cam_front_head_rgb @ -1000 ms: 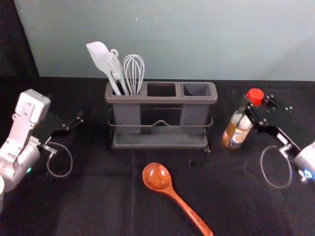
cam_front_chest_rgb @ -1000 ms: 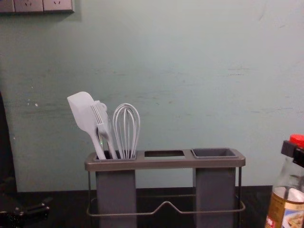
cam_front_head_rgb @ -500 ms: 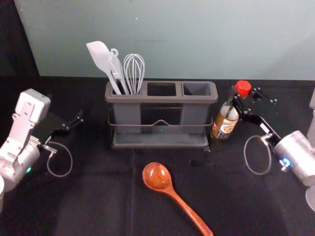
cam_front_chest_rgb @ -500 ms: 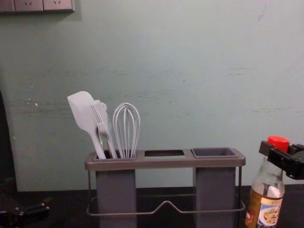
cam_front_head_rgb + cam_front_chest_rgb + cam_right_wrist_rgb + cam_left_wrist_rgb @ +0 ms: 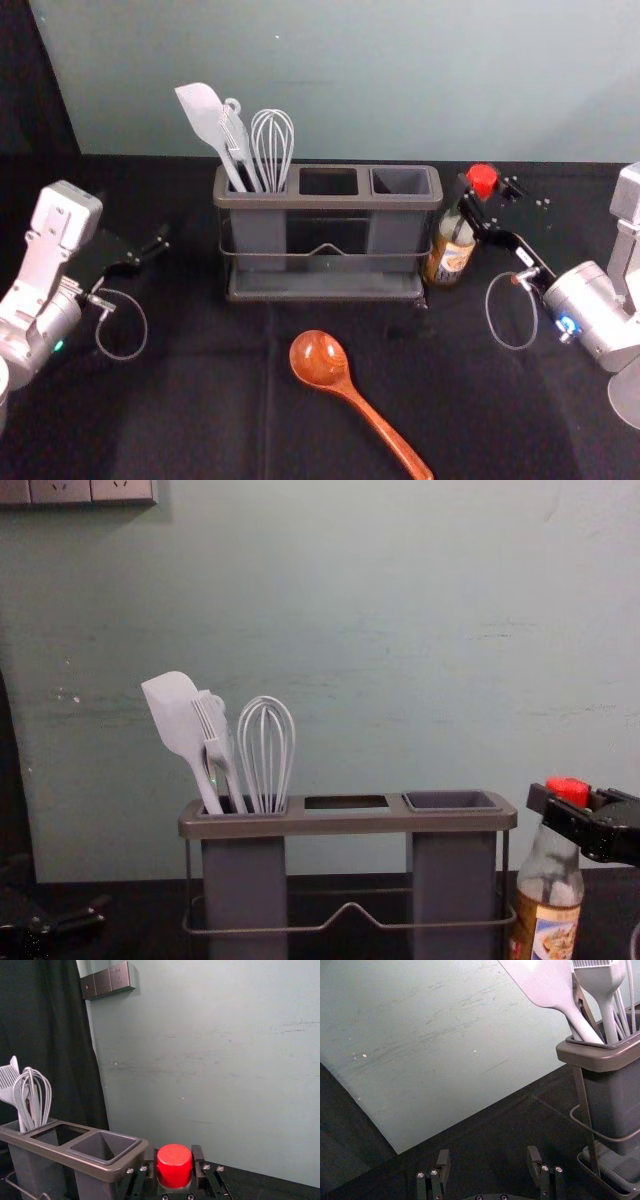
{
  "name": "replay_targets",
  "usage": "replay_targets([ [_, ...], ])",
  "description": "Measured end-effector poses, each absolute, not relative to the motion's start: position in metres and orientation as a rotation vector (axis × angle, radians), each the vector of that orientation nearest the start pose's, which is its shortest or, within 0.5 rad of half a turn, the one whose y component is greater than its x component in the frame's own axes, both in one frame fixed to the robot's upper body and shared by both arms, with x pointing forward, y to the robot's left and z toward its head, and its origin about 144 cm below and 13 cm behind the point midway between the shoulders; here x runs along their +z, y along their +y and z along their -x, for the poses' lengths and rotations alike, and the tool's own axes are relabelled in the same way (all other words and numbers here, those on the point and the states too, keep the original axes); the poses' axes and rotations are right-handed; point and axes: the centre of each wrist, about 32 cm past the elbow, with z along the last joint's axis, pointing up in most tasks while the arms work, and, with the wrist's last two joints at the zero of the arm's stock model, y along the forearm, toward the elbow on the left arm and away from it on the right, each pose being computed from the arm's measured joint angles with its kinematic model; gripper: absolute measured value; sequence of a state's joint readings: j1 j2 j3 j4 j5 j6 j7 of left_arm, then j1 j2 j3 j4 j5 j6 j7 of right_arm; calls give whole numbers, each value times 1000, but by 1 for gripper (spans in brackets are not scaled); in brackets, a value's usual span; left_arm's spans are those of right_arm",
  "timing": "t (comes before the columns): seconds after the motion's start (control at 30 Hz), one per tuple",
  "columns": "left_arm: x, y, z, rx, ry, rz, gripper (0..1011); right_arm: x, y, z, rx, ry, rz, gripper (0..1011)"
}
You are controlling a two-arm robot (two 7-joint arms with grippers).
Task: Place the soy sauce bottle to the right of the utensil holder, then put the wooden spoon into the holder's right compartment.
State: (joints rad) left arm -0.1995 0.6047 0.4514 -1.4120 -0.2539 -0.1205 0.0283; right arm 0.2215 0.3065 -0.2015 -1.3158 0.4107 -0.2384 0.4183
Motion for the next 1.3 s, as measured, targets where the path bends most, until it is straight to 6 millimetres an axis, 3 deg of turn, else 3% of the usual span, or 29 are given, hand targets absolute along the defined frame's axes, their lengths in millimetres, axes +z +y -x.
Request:
replay_targets([
  [0.03, 1140, 310, -489, 1248, -285, -304, 1005, 1141, -281, -516, -1050, -86, -164, 628],
  [0.23, 1140, 310, -489, 1248, -285, -304, 1005, 1160, -286, -511, -1051, -112, -216, 842],
  [0.47, 1140, 310, -489, 1248, -285, -304, 1005, 1183, -292, -500, -1036, -161, -250, 1003],
  [0.83, 1140, 310, -489, 1248, -285, -304, 1005, 1193, -283, -485, -963, -163, -191, 1000],
  [1.3, 1140, 310, -489, 1248, -285, -304, 1005, 1189, -250, -456, -739, -78, 33, 1002],
])
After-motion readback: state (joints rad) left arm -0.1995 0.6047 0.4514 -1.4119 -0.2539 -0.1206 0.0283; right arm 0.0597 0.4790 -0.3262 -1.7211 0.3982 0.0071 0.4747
